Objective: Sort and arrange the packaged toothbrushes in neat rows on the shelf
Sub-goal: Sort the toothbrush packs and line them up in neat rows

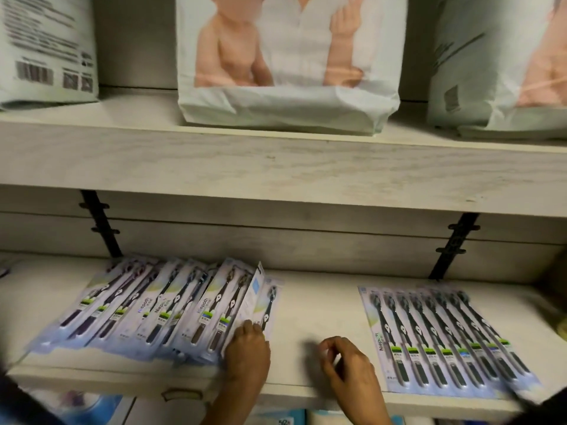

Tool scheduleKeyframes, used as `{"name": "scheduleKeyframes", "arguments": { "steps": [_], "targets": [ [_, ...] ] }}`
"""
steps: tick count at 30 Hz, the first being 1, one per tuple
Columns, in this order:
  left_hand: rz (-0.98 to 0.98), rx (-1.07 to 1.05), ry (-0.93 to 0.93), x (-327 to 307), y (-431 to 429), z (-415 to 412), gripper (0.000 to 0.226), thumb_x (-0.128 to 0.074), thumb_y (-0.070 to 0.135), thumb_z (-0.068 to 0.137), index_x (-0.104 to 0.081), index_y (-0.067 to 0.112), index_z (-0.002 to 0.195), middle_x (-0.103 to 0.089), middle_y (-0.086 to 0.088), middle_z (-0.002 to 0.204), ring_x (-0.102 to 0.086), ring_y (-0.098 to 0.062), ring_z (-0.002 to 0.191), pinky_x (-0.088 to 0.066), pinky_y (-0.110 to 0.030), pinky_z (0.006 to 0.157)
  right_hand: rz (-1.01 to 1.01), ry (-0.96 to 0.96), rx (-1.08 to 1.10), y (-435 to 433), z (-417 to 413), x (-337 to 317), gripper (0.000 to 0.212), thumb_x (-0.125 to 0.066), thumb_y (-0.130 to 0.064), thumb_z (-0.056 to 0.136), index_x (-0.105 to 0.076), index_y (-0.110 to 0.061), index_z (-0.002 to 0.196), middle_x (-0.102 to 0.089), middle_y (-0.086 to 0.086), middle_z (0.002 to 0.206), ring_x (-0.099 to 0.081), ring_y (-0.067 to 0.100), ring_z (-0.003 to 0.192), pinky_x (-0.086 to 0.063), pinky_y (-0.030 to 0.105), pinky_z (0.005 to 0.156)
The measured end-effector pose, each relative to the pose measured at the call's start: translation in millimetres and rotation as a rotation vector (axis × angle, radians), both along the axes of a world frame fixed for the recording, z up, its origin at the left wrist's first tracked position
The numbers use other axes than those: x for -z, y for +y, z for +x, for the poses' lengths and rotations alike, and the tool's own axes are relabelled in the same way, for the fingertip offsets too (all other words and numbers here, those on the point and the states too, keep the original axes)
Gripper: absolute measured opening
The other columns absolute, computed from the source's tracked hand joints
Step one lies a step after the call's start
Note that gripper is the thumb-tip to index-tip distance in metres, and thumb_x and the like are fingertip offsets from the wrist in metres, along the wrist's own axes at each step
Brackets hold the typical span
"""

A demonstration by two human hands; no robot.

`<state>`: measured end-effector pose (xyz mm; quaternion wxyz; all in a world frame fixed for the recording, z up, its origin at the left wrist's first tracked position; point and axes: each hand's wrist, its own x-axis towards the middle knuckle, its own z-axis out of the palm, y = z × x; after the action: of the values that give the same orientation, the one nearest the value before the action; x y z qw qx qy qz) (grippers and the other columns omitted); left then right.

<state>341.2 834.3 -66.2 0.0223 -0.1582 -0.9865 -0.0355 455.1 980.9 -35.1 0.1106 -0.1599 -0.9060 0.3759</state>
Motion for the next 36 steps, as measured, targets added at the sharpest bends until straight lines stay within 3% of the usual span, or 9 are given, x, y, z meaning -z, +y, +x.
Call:
{"name": "scheduleKeyframes", "arguments": {
  "steps": [7,10,12,17,21,23,28,32,36],
  "targets": [
    [0.138,-0.030,0.059,-16.5,10.9,16.3,0.038,-0.036,0.040,0.096,-0.044,0.016,0.124,-0.044,-0.001,0.125,-0.048,-0.016,0.114,-0.047,-0.029,0.084,-0.185,-0.084,0.034,-5.0,-4.1,-4.6,0.009,-0.057,-0.028,0.091,-0.060,-0.035,0.085,-0.064,-0.011,0.083,-0.055,0.006,0.058,-0.050,0.028,0.071],
    [0.262,0.051,0.200,-39.6,14.2,37.7,0.029,-0.066,0.044,0.075,-0.062,0.018,0.089,-0.059,0.002,0.091,-0.062,-0.013,0.078,-0.049,-0.026,0.056,-0.605,-0.114,0.044,-11.2,-11.6,-20.9,0.009,-0.051,-0.029,0.095,-0.061,-0.028,0.094,-0.069,-0.004,0.093,-0.064,0.010,0.073,-0.055,0.023,0.067],
    [0.328,0.186,0.296,-42.6,17.2,47.8,0.023,-0.066,0.041,0.064,-0.062,0.019,0.070,-0.057,0.004,0.070,-0.060,-0.012,0.059,-0.044,-0.023,0.043,-0.801,-0.122,-0.003,-15.8,-15.6,-31.9,0.017,-0.050,-0.030,0.096,-0.062,-0.019,0.099,-0.070,0.000,0.093,-0.065,0.013,0.080,-0.052,0.017,0.063],
    [0.402,0.292,0.236,-40.6,16.8,58.6,0.025,-0.044,0.040,0.061,-0.056,0.025,0.077,-0.053,0.009,0.075,-0.056,-0.008,0.067,-0.045,-0.019,0.054,-0.836,-0.073,0.040,-23.3,-23.6,-26.0,0.022,-0.067,-0.023,0.085,-0.063,-0.009,0.101,-0.070,0.017,0.087,-0.061,0.019,0.076,-0.054,0.042,0.080],
    [0.532,0.311,0.214,-33.6,-7.2,48.9,0.026,-0.056,0.048,0.064,-0.052,0.028,0.080,-0.054,0.013,0.081,-0.049,-0.002,0.073,-0.033,-0.013,0.065,-0.928,-0.036,0.111,-14.3,-23.8,-17.1,0.019,-0.066,-0.009,0.085,-0.061,-0.003,0.102,-0.073,0.017,0.087,-0.068,0.027,0.079,-0.055,0.040,0.075],
    [0.529,0.175,0.250,-31.7,-22.8,31.1,0.027,-0.051,0.046,0.068,-0.057,0.025,0.084,-0.059,0.009,0.084,-0.054,-0.006,0.075,-0.043,-0.019,0.065,-0.952,-0.022,0.121,-6.8,-21.4,-15.8,0.017,-0.065,-0.009,0.086,-0.061,-0.006,0.102,-0.074,0.015,0.089,-0.071,0.027,0.082,-0.056,0.036,0.072],
    [0.197,-0.069,0.053,-22.6,-40.0,-6.6,0.038,-0.076,0.036,0.064,-0.068,0.011,0.091,-0.064,-0.007,0.093,-0.061,-0.025,0.086,-0.051,-0.037,0.067,-0.944,-0.025,0.114,3.9,-17.6,-11.5,0.018,-0.065,-0.007,0.085,-0.060,-0.007,0.103,-0.075,0.012,0.085,-0.072,0.022,0.076,-0.057,0.030,0.065],
    [0.106,-0.053,0.001,-12.5,-37.0,-2.1,0.042,-0.083,0.040,0.053,-0.072,0.016,0.086,-0.067,-0.006,0.094,-0.063,-0.024,0.088,-0.052,-0.037,0.070,-0.919,-0.037,0.083,7.0,-18.4,-12.4,0.019,-0.065,-0.007,0.085,-0.060,-0.007,0.103,-0.074,0.017,0.087,-0.070,0.030,0.083,-0.054,0.042,0.077],
    [0.148,0.056,-0.010,-4.4,-22.6,10.3,0.040,-0.053,0.040,0.087,-0.055,0.022,0.122,-0.046,0.001,0.136,-0.041,-0.019,0.125,-0.035,-0.033,0.103,-0.927,-0.047,0.071,8.1,-18.6,-10.5,0.018,-0.065,-0.008,0.085,-0.060,-0.008,0.102,-0.074,0.015,0.088,-0.071,0.028,0.082,-0.056,0.033,0.071]
  ]
}}
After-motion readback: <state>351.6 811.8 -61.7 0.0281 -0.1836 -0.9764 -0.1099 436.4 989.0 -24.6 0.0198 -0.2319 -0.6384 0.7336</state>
